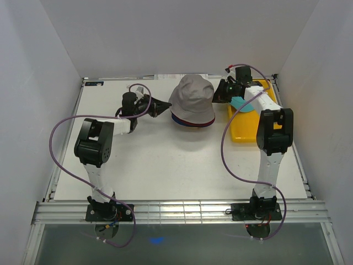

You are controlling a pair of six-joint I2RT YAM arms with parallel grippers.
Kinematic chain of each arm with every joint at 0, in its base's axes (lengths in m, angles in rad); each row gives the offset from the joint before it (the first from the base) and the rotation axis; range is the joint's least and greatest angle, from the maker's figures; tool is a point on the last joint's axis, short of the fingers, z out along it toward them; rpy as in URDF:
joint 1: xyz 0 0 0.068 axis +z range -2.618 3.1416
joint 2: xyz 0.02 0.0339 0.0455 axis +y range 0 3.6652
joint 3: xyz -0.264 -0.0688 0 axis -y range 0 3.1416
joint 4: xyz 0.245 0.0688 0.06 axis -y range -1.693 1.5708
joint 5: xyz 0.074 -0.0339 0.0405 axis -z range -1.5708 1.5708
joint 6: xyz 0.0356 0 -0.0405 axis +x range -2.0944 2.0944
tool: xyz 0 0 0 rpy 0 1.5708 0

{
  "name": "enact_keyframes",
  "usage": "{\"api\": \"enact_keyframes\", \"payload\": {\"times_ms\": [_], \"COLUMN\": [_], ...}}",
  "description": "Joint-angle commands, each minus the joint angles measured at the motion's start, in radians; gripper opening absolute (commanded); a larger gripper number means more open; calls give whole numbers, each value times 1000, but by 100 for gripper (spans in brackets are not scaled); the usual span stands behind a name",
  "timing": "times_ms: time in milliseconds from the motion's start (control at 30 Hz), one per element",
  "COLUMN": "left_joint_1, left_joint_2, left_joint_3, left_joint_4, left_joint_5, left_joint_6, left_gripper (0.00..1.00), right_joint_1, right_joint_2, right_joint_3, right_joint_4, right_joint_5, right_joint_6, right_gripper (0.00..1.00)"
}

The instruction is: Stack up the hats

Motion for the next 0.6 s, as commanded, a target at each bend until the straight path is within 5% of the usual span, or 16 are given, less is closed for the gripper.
{"api": "enact_keyframes", "payload": {"times_ms": [0, 567], "left_joint_1": [-4, 16], "left_joint_2": [-14, 66], "left_joint_3": [-13, 7], "left_joint_4": [36, -169], "left_joint_5": [-4, -72], "left_joint_6": [2, 166], "left_gripper": [0, 0], "right_joint_1": [7, 4], "right_joint_2": [-57, -115], "right_joint_3": [-22, -93], "right_joint_4": [9, 38], "right_joint_5": [8, 51], "right_joint_6": [-22, -25], "right_gripper": [8, 8]}}
